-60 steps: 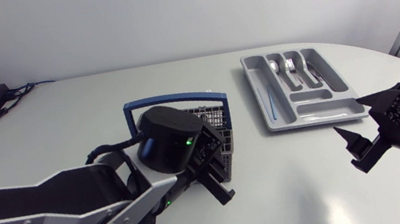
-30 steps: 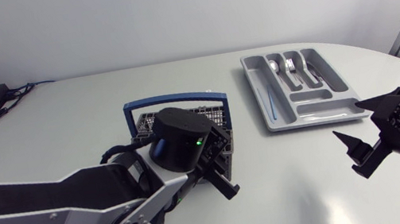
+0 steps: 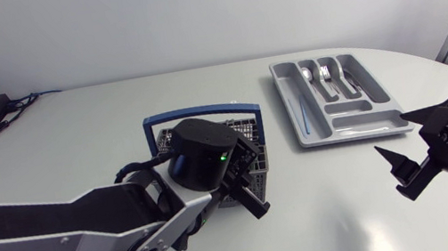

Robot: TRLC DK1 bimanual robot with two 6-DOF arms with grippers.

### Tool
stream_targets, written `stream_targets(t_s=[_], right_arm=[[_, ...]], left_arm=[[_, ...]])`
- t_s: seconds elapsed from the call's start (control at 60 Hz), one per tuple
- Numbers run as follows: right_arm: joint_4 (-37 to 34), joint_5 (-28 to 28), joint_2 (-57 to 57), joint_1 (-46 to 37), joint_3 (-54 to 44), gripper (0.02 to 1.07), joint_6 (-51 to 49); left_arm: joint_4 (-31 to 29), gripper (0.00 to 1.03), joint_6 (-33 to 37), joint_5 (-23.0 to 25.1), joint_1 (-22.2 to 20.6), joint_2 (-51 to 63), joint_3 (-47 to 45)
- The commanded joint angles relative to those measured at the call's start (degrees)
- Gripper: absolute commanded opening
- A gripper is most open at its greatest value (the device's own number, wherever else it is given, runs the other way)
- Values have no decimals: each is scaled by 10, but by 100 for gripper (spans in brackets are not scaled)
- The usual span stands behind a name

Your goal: Unload the cutlery basket into the drawer organizer.

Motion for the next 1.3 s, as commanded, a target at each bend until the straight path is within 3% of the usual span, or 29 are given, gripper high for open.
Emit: stream_targets(t_s=[0.0, 0.8, 1.067, 1.283], right_arm=[[-9, -3, -5, -3, -21, 92, -2], [-59, -9, -99, 36, -30, 92, 39], [-126, -21, -175, 109, 20, 92, 169], [-130, -15, -171, 177, 73, 91, 276]], left_arm=[[3, 13, 10, 8, -8, -13, -8], [-10, 13, 64, -37, -29, -200, -17], [-123, 13, -29, -43, -38, -212, 79], [-167, 14, -98, -32, -48, -159, 160]])
